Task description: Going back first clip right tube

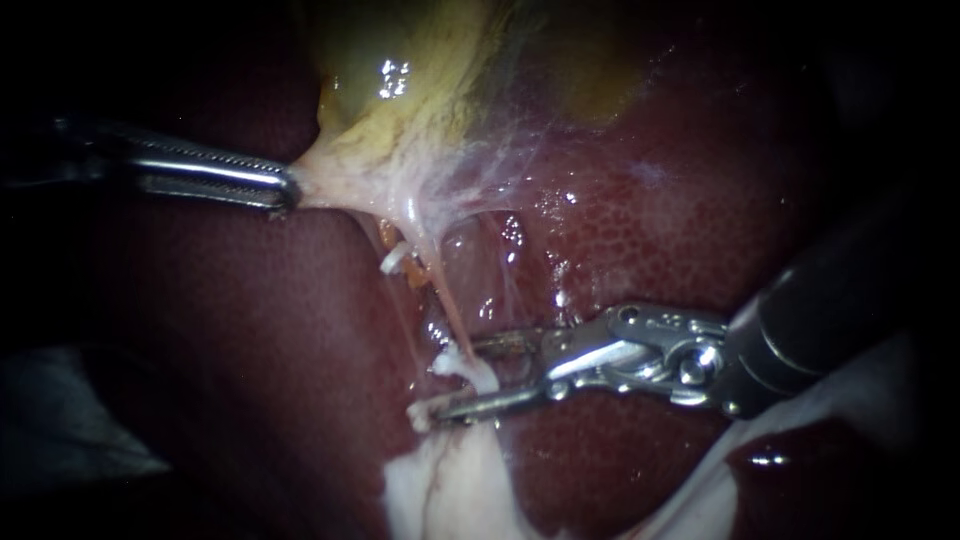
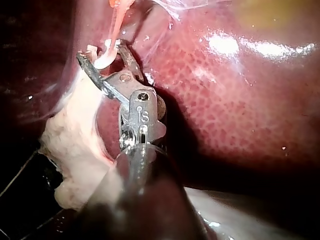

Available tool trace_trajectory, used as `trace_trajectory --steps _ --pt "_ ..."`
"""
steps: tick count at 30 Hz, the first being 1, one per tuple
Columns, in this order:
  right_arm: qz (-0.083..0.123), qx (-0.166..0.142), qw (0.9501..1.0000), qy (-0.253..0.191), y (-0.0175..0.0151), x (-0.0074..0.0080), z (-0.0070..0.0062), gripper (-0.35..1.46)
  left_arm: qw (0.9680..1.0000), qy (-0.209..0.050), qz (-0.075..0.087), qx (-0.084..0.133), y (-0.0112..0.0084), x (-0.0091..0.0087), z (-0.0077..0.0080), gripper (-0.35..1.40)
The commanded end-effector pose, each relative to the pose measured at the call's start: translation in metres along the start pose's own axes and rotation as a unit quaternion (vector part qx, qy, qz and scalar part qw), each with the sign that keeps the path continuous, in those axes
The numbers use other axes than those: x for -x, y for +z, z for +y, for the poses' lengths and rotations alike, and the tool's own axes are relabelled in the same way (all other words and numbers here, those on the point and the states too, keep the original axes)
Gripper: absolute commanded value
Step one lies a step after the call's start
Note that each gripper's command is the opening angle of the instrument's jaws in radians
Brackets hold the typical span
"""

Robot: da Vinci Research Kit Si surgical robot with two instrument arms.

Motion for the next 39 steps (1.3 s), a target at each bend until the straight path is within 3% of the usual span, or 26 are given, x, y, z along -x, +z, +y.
trace_trajectory --steps 1,11,19,22,25,27,33,39 --pt "0.001 -0.005 1.0 0.001 0.0004 0.0001 0.0 0.5 1.0 0.0 0.0 -0.001 0.0 0.0 0.0 -0.35" --pt "0.02 -0.039 0.999 -0.005 0.0023 0.0008 -0.0008 0.5 1.0 0.0 0.0 -0.001 0.0001 0.0 0.0001 -0.35" --pt "0.022 -0.039 0.999 -0.008 0.0025 0.0006 -0.0005 0.49 1.0 0.0 0.0 -0.002 0.0002 0.0 0.0001 -0.35" --pt "0.009 -0.027 0.9994 -0.019 0.0024 0.0006 0.0001 0.49 1.0 -0.001 0.0 -0.002 0.0002 -0.0001 0.0001 -0.35" --pt "-0.009 0.019 0.999 -0.04 0.0021 0.0007 0.0007 0.49 1.0 0.0 0.0 -0.002 0.0002 -0.0001 0.0001 -0.35" --pt "-0.011 0.028 0.9988 -0.038 0.0017 0.0008 0.0011 0.49 1.0 0.0 0.0 -0.002 0.0002 -0.0001 0.0001 -0.35" --pt "-0.011 0.031 0.9994 0.007 0.0009 0.0012 0.0015 0.5 1.0 0.0 0.0 -0.001 0.0002 0.0 0.0001 -0.35" --pt "-0.01 0.028 0.9995 0.009 -0.0005 0.0006 0.0012 0.5 1.0 0.0 0.0 -0.001 0.0001 0.0 0.0001 -0.35"
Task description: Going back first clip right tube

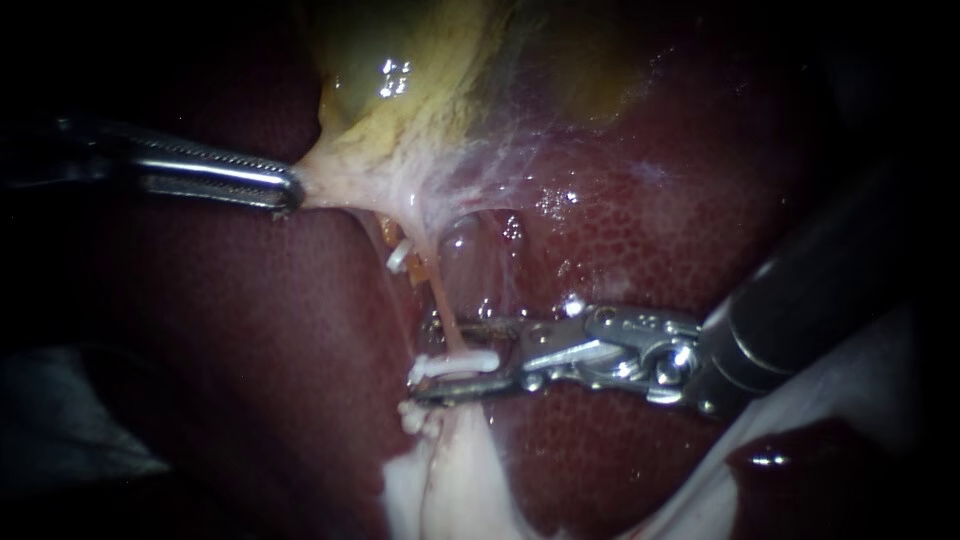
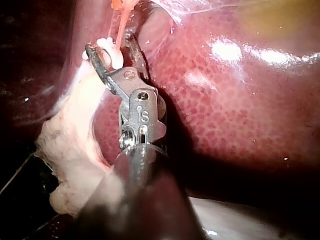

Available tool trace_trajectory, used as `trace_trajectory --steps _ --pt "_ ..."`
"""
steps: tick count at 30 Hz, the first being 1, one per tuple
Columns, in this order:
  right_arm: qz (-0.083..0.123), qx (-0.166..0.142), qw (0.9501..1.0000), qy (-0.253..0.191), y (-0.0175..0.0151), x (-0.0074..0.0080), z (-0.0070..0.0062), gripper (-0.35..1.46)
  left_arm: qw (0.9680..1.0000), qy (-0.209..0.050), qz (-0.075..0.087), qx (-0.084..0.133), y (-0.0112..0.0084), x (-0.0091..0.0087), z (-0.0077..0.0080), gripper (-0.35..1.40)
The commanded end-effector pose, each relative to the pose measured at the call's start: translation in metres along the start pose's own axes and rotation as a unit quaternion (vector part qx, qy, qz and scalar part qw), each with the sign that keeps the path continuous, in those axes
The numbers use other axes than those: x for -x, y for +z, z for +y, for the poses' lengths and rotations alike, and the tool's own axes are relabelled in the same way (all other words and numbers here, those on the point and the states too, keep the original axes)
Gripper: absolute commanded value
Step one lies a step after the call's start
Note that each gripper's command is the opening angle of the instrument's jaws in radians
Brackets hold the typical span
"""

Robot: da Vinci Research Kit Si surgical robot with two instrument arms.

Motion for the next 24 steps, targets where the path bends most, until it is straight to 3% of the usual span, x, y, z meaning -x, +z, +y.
trace_trajectory --steps 1,5,9,13,18,24 --pt "0.001 -0.002 0.9997 -0.023 -0.0006 -0.0002 -0.0001 0.5 1.0 0.0 0.0 0.001 0.0 0.0 0.0 -0.35" --pt "-0.013 0.002 0.9942 -0.107 -0.0037 -0.0014 -0.0011 0.5 1.0 0.0 0.0 0.001 -0.0001 0.0 0.0 -0.35" --pt "-0.045 0.044 0.9834 -0.17 -0.0069 -0.0031 -0.0019 0.5 1.0 0.0 0.0 0.001 -0.0002 0.0 0.0 -0.35" --pt "-0.058 0.067 0.9741 -0.208 -0.0097 -0.0042 -0.0027 0.5 1.0 0.0 0.0 0.001 -0.0003 0.0001 0.0 -0.35" --pt "-0.06 0.074 0.9689 -0.228 -0.0128 -0.0053 -0.0036 0.5 1.0 0.001 0.0 0.002 -0.0003 0.0001 0.0 -0.35" --pt "-0.062 0.076 0.9672 -0.234 -0.0149 -0.0064 -0.0045 0.5 1.0 0.001 0.0 0.002 -0.0003 0.0001 -0.0001 -0.35"
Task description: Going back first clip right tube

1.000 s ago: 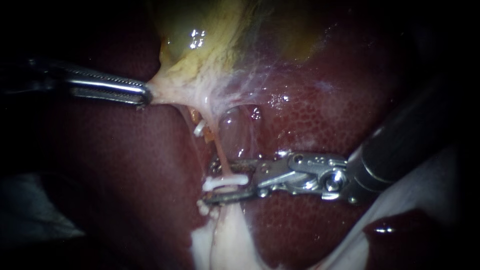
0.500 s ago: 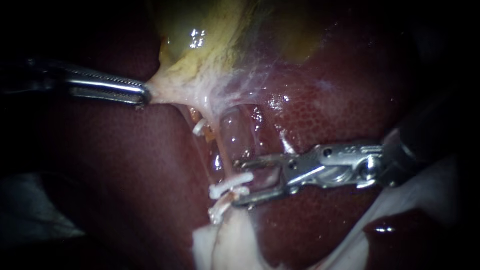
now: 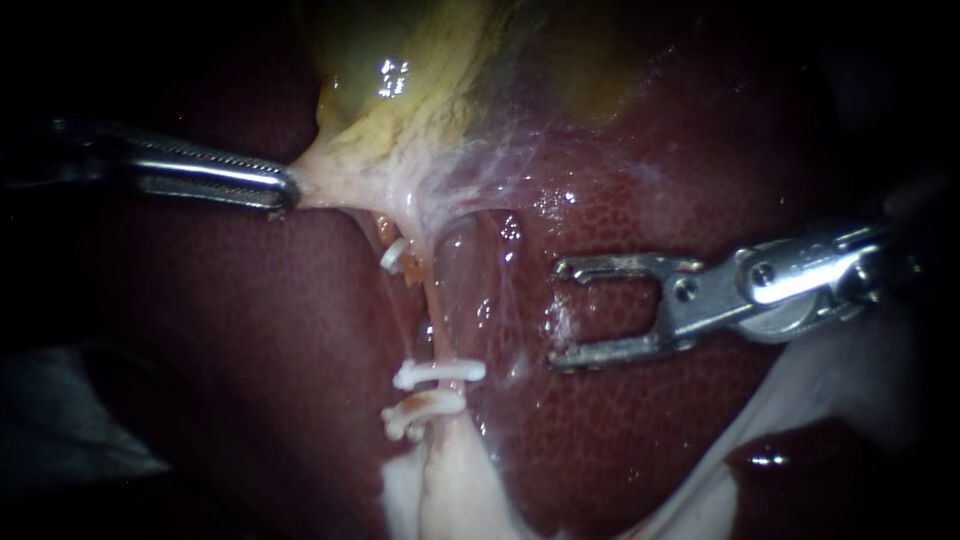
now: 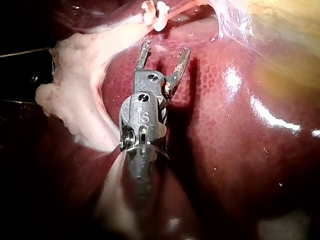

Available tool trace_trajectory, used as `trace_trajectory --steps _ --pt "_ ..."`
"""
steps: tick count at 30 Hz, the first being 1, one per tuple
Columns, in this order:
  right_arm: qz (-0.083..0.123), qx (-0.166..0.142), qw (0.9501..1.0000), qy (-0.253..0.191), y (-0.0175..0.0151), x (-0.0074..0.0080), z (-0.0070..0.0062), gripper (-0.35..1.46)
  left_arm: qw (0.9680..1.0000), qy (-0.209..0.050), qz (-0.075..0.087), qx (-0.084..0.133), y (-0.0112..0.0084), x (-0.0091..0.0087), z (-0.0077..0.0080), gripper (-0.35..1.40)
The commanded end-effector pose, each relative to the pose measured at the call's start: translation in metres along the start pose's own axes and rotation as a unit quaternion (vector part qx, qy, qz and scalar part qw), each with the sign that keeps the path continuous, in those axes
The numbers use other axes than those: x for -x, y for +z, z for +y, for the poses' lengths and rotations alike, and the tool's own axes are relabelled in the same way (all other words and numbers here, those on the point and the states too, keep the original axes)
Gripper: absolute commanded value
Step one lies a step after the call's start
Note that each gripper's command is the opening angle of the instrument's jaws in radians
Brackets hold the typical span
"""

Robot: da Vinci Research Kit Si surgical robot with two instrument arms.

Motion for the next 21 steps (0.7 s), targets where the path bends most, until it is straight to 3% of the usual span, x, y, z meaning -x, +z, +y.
trace_trajectory --steps 1,6,17,21 --pt "0.001 -0.001 1.0 0.0 -0.0003 -0.0001 0.0 0.5 1.0 0.0 0.0 0.0 0.0 0.0 0.0 -0.35" --pt "-0.006 -0.004 1.0 -0.001 -0.0008 -0.0005 -0.0003 0.5 1.0 0.001 0.0 -0.001 0.0005 0.0003 -0.0003 -0.35" --pt "-0.012 -0.006 0.9999 -0.002 -0.0012 -0.0004 -0.0006 0.5 1.0 0.007 -0.003 0.001 0.0048 0.0036 -0.0019 -0.35" --pt "-0.012 -0.006 0.9999 -0.002 -0.0014 -0.0004 -0.0006 0.5 1.0 0.006 -0.006 0.002 0.0056 0.0042 -0.0023 -0.35"
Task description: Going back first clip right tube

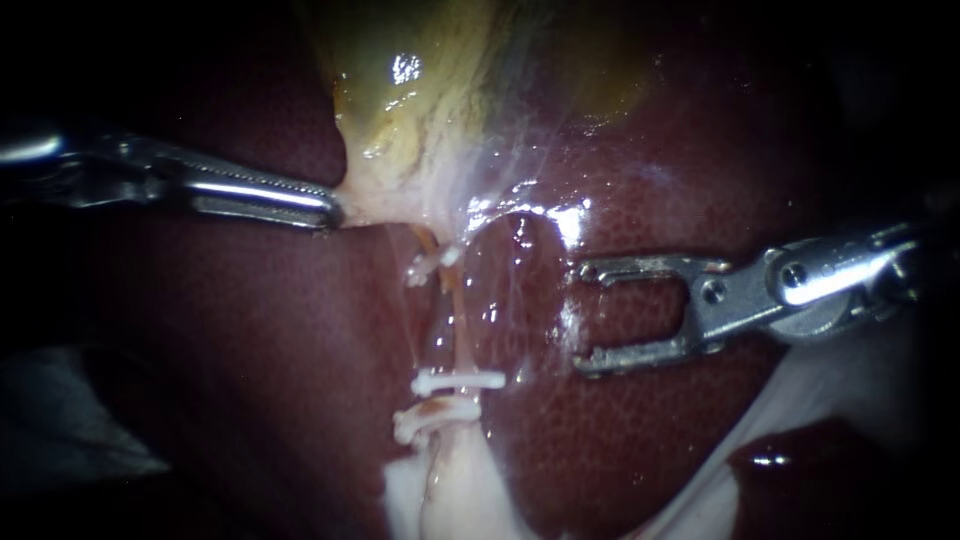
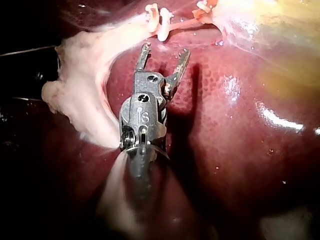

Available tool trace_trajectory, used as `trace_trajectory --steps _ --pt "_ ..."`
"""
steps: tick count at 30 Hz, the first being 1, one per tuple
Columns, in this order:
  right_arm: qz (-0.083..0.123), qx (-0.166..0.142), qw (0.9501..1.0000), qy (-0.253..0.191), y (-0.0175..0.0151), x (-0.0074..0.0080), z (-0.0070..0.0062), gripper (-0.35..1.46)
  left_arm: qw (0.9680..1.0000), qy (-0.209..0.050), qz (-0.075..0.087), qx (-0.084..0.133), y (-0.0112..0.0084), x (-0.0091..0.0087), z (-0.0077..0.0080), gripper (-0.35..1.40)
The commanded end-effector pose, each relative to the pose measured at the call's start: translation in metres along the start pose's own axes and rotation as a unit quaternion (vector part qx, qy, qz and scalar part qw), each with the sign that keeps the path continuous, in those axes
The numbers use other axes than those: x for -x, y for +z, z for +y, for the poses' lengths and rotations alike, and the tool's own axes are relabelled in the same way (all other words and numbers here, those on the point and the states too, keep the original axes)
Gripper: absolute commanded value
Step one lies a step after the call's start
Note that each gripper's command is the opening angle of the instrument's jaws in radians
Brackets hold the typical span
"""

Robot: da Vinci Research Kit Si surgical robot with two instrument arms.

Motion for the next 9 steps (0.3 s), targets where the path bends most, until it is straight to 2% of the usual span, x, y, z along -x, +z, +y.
trace_trajectory --steps 1,9 --pt "0.0 0.0 1.0 0.0 -0.0001 0.0 0.0 0.5 1.0 -0.001 0.0 0.001 0.0 0.0 0.0 -0.35" --pt "0.0 0.0 1.0 0.001 -0.0001 -0.0002 0.0001 0.5 1.0 -0.002 0.0 0.002 -0.0004 -0.0004 0.0001 -0.35"
